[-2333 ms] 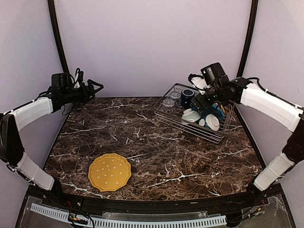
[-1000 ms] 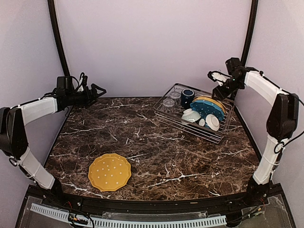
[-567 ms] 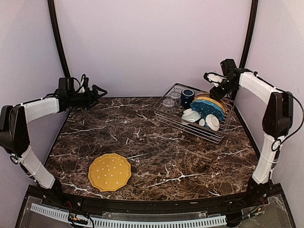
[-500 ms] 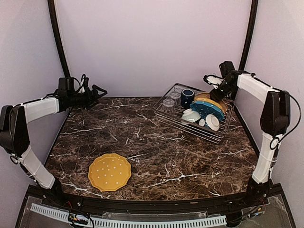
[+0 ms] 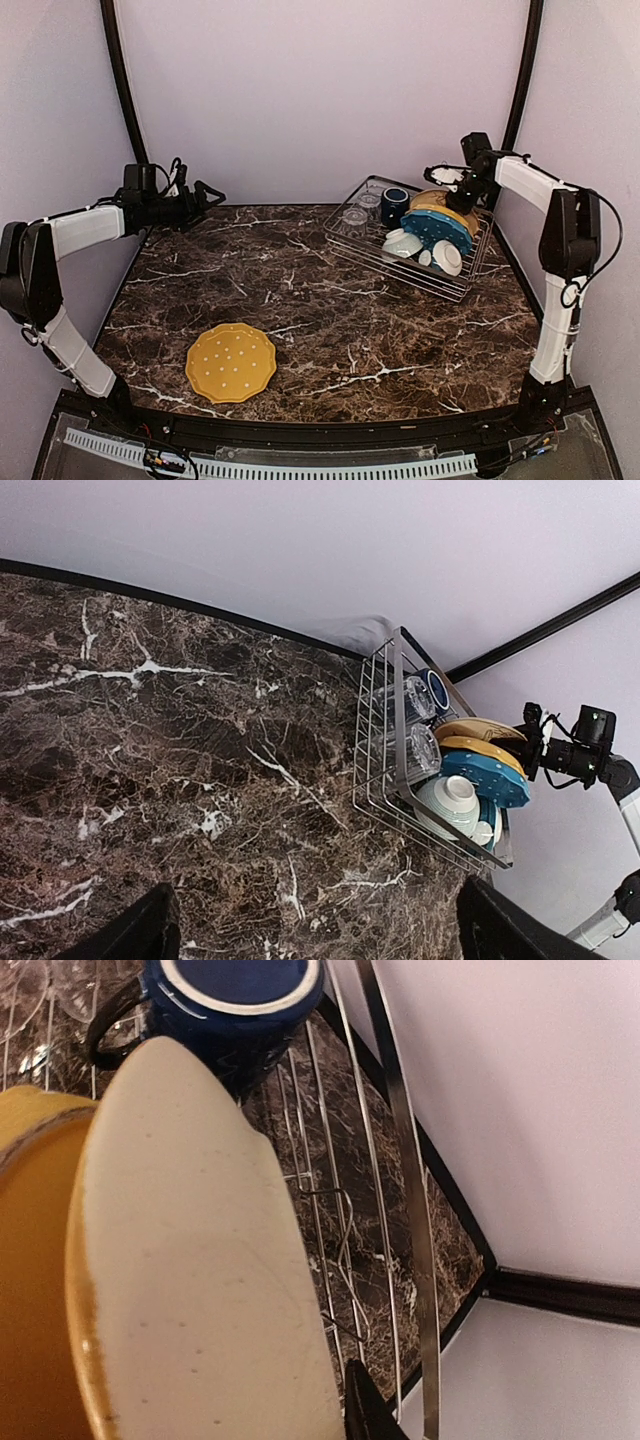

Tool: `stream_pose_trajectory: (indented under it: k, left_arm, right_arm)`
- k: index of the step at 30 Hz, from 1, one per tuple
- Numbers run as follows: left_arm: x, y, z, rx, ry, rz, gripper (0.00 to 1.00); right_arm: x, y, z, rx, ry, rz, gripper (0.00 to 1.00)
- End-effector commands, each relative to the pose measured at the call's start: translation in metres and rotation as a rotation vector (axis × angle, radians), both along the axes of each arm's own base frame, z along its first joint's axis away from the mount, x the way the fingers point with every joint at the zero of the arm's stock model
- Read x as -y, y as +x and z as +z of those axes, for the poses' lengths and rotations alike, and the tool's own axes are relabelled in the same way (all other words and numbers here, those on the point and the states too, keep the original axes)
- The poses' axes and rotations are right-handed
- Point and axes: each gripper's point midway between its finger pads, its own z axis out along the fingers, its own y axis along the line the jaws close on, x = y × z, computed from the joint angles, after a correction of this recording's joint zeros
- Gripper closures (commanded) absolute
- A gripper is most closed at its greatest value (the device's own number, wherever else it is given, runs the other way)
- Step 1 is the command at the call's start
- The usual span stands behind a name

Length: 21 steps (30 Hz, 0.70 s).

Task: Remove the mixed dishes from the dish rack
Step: Grab the plate from the dish rack.

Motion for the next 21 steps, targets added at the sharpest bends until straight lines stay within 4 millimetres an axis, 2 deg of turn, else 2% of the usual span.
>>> stream_pose_trajectory:
  k: [1,5,8,14,21]
  left_arm:
    - [-0.005,-0.002,0.019,0.049,0.030,0.008,0.04]
    - [-0.004,-0.001,0.019,0.045,0.022,0.007,0.04]
    - [-0.004,-0.002,0.020,0.047,0.015,0.004,0.04]
    - [-0.003,-0.003,0.023,0.051,0.011,0.003,0.04]
    - [-0.004,-0.005,0.029,0.064,0.010,0.004,0.04]
  right_arm:
    - [-0.010,0.005,-0.003,-0.020,0.023,0.078,0.88]
    - [-0.011,0.004,0.009,-0.003,0.019,0.096,0.92]
    - [-0.007,0.005,0.021,0.027,-0.007,0.089,0.99]
    - [-0.009,0.009,0.068,0.147,-0.044,0.091,1.00]
    - [-0.001,0.006,0.121,0.291,-0.107,0.036,1.00]
